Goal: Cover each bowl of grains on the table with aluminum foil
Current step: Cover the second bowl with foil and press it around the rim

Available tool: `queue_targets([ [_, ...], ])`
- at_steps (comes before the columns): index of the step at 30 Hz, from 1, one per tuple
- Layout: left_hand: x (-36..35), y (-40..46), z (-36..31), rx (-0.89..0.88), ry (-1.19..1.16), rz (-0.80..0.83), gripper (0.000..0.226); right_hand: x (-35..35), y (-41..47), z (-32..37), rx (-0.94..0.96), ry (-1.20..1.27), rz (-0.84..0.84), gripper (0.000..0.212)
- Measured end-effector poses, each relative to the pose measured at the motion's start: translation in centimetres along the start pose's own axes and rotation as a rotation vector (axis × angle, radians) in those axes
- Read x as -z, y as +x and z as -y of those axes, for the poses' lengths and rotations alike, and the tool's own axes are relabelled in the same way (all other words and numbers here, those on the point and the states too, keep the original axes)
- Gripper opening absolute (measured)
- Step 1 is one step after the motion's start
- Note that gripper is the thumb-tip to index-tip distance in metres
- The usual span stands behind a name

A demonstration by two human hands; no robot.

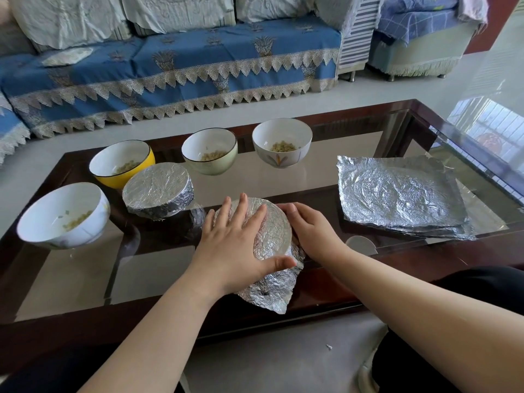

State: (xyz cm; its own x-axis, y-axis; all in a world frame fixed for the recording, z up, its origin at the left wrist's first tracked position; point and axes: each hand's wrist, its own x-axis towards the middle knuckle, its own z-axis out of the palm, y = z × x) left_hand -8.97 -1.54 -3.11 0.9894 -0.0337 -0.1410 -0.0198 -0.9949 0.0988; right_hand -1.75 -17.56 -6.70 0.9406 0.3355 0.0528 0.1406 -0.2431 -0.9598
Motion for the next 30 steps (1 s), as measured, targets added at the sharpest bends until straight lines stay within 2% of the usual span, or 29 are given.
queue_targets([
  [4, -0.1, 0.0, -0.1, 0.015, -0.009, -0.024, 0.117, -0.5, -0.6, -0.7, -0.027, 0.148, -0.06, 0.023],
  [14, -0.3, 0.1, 0.0, 0.017, -0.002, -0.055, 0.118, -1.4, -0.4, -1.3, -0.125, 0.28, -0.137, 0.018],
  [30, -0.4, 0.2, 0.1, 0.016, 0.014, -0.064, 0.118, -1.1, 1.3, -1.2, -0.182, 0.364, -0.037, 0.009],
])
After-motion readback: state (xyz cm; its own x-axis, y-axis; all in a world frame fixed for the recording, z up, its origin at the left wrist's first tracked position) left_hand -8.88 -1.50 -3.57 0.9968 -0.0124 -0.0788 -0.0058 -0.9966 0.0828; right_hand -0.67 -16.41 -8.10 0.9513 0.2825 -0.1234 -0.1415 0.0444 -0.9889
